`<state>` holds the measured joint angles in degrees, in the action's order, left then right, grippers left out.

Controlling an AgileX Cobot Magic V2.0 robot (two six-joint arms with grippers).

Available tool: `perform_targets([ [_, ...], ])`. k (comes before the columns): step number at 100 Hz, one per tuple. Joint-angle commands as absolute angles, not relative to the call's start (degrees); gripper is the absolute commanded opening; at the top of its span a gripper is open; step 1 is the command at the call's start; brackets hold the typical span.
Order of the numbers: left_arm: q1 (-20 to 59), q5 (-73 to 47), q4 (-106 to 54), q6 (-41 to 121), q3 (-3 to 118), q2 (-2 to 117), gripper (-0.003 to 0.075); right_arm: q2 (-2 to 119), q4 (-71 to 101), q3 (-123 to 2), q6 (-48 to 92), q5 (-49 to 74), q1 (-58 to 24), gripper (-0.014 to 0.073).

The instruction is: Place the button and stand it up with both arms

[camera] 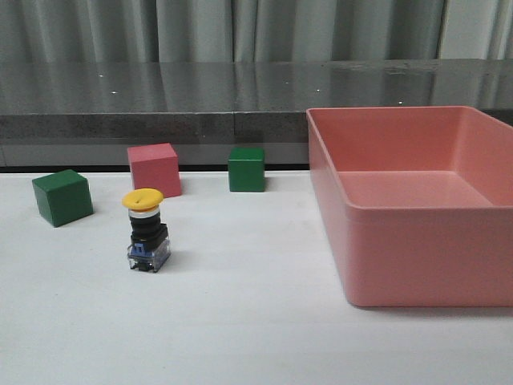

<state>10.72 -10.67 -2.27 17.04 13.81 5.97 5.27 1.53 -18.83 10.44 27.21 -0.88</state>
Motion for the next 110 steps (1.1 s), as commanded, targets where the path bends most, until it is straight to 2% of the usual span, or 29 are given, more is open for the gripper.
perform_targets([
  [1, 8.1, -1.3, 5.9, 4.4, 11.5, 5.2, -0.0020, 5.9, 1.6, -20.1, 10.6, 22.7, -0.9, -0.0061],
  [11, 4.6, -1.0, 8.7, -3.8, 7.5, 2.8, -0.0020, 5.9, 1.6, -20.1, 10.6, 22.7, -0.9, -0.0061],
  [32, 1.1, -0.7, 8.6, -3.9, 1.8, -2.1, -0.0020, 5.9, 1.6, -20.1, 10.6, 22.7, -0.9, -0.0061],
  [49, 0.6, 5.8, 8.6, -3.9, -2.6, -2.0, -0.0020, 5.9, 1.6, -20.1, 10.6, 22.7, -0.9, -0.0061],
  [110, 0.6, 7.3, 8.5, -3.9, -2.6, -2.0, -0.0020, 5.9, 1.6, -20.1, 10.6, 22.7, -0.9, -0.0061],
])
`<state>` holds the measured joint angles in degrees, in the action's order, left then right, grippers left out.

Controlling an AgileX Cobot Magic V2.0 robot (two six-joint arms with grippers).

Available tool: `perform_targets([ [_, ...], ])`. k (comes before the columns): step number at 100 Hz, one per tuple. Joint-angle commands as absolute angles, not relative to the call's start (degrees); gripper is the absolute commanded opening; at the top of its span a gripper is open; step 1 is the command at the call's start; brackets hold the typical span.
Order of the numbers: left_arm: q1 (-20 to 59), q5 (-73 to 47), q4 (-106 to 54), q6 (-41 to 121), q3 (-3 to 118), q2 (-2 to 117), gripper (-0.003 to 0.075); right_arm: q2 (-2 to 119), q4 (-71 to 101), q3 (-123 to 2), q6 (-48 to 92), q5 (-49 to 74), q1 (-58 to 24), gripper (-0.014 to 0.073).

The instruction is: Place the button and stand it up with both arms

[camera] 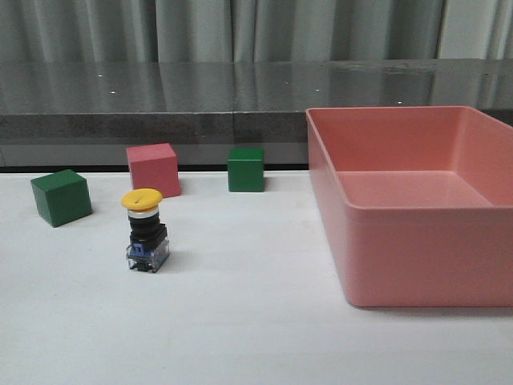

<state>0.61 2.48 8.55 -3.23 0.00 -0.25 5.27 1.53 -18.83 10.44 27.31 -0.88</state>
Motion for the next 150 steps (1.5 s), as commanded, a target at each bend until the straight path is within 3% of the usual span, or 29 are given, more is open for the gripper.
perform_targets([
  [1, 0.6, 7.3, 8.5, -3.9, -2.6, -2.0, -0.0020, 5.9, 1.6, -20.1, 10.6, 22.7, -0.9, -0.0061],
  [51, 0.6, 7.3, 8.5, -3.9, -2.6, -2.0, -0.0020, 5.9, 0.8, -18.8, 10.6, 21.6, -0.9, -0.0061],
  [110, 0.6, 7.3, 8.5, -3.9, -2.6, -2.0, -0.0020, -1.8, 0.5, 1.0, 1.0, 0.0, -7.4, -0.0061],
  [150, 0.6, 7.3, 8.5, -3.9, -2.6, -2.0, -0.0020, -1.8, 0.5, 0.7, 1.0, 2.6, -7.4, -0.0061],
])
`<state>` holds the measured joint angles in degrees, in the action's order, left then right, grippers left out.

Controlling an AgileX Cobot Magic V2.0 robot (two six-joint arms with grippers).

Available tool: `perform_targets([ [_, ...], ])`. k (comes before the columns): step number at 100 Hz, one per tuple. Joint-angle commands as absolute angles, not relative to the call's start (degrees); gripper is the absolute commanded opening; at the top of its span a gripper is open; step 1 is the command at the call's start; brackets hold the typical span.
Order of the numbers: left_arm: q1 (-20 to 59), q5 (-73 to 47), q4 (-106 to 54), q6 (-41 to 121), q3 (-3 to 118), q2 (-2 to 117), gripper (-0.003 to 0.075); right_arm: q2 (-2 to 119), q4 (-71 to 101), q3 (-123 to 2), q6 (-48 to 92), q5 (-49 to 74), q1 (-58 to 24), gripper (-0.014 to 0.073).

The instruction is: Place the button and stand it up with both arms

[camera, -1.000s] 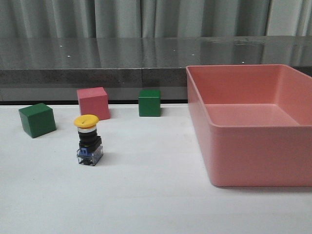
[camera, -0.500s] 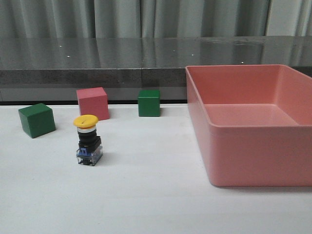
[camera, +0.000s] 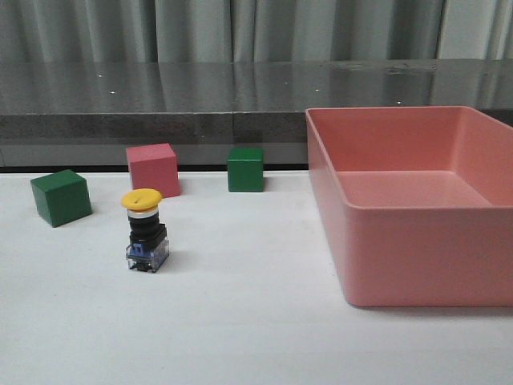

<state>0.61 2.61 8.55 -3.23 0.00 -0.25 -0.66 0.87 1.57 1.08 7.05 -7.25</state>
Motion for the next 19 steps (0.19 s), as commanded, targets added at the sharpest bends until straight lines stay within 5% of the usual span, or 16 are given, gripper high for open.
perform_targets([
  [1, 0.6, 7.3, 8.5, -3.9, -2.6, -2.0, -0.0020, -1.8, 0.5, 0.7, 1.0, 2.6, -7.4, -0.0061],
  [19, 0.6, 7.3, 8.5, -3.9, -2.6, -2.0, -0.0020, -1.8, 0.5, 0.7, 1.0, 2.6, -7.4, -0.0061],
])
